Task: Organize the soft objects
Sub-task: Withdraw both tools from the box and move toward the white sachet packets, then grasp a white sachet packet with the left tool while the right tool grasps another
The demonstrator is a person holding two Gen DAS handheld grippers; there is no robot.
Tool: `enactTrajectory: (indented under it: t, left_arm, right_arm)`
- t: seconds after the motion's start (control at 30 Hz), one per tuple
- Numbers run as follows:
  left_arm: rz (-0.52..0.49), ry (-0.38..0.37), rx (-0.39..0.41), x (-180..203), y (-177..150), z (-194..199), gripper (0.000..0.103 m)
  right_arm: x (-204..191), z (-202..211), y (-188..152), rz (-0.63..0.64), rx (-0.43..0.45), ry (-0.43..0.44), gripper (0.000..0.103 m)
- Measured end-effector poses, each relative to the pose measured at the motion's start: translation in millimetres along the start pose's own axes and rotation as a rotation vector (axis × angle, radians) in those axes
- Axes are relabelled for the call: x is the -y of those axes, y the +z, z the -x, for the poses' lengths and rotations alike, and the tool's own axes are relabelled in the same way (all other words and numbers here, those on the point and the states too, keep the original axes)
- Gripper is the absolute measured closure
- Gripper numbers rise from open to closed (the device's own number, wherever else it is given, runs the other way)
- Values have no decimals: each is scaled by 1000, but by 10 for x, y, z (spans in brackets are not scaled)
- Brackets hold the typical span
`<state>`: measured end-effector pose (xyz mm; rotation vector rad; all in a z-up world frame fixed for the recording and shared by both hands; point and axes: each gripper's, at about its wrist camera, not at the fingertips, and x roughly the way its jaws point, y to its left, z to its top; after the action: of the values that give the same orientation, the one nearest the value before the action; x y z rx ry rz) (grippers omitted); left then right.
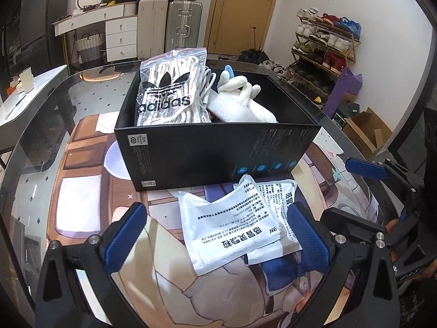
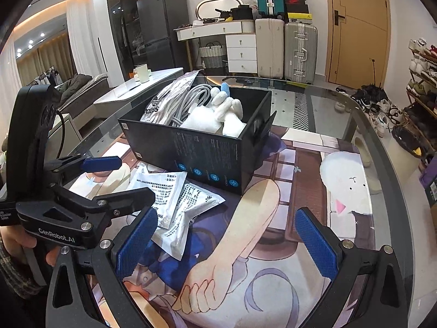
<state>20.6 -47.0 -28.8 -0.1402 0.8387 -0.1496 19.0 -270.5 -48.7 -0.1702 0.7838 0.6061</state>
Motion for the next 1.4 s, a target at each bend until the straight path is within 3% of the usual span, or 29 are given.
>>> enactTrajectory:
  t: [0.5, 0.77, 1.03, 1.4]
  left_arm:
    - [45, 16, -60, 17, 77, -189, 0]
    - [27, 76, -88, 63, 84, -276, 2]
    - [9, 135, -77, 23, 88, -249, 28]
    - [-1, 137, -70, -90, 18, -163, 38]
  right_arm:
    - [32, -5, -62, -5, -16, -25, 1]
    - [3, -45, -99, 10, -39, -26, 1]
    - [-118, -91, -127, 52, -66, 6, 1]
    - [-360, -257, -127, 101, -127, 69, 1]
